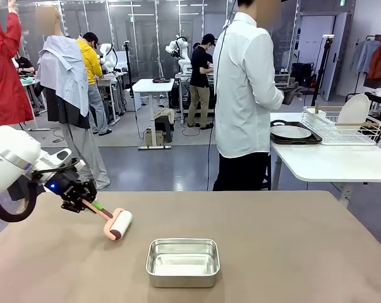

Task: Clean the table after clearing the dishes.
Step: When the right (or left) Handle tray is removed, use the right hand (or left hand) to clean the right (or left) side of the table with the Lint Roller.

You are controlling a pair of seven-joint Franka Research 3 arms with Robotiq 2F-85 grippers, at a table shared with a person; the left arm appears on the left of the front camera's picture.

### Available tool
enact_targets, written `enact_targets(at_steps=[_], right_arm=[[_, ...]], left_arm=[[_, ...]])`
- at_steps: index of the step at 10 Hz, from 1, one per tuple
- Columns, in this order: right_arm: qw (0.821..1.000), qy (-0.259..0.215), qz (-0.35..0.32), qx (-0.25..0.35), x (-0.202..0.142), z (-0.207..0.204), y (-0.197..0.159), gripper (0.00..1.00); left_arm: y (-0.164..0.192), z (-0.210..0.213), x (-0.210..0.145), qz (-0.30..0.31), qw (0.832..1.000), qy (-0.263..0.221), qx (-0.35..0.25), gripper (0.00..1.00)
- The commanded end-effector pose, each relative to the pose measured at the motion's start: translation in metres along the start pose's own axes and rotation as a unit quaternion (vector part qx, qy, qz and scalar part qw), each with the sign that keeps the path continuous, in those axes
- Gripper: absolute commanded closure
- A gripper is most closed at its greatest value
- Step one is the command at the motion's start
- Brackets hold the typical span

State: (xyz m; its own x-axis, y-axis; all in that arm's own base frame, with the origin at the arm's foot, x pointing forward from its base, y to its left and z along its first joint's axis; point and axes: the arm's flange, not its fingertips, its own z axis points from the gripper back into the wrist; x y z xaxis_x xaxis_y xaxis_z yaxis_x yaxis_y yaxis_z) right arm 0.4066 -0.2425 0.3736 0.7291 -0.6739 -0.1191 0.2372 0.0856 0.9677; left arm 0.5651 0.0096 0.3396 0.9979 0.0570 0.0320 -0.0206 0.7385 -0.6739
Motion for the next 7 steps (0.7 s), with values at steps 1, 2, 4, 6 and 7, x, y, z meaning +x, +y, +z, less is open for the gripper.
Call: enact_targets(at_steps=[1, 2, 4, 6, 7], right_arm=[[1.000, 0.006, 0.003, -0.004, -0.002, 0.002, 0.002, 0.00], [1.000, 0.006, 0.003, -0.004, -0.002, 0.002, 0.002, 0.00], [1.000, 0.006, 0.003, -0.004, -0.002, 0.002, 0.002, 0.00], [1.000, 0.006, 0.003, -0.004, -0.002, 0.002, 0.002, 0.00], [1.000, 0.006, 0.003, -0.004, -0.002, 0.002, 0.002, 0.00]], left_arm=[[0.042, 0.004, 0.012, -0.008, 0.997, -0.006, 0.071, 0.78], [0.053, 0.016, 0.014, -0.012, 0.997, -0.002, 0.077, 0.78], [0.078, 0.045, 0.021, -0.005, 0.996, -0.013, 0.084, 0.78], [0.103, 0.099, 0.021, 0.012, 0.989, -0.033, 0.140, 0.78], [0.103, 0.099, 0.021, 0.012, 0.989, -0.033, 0.140, 0.78]])
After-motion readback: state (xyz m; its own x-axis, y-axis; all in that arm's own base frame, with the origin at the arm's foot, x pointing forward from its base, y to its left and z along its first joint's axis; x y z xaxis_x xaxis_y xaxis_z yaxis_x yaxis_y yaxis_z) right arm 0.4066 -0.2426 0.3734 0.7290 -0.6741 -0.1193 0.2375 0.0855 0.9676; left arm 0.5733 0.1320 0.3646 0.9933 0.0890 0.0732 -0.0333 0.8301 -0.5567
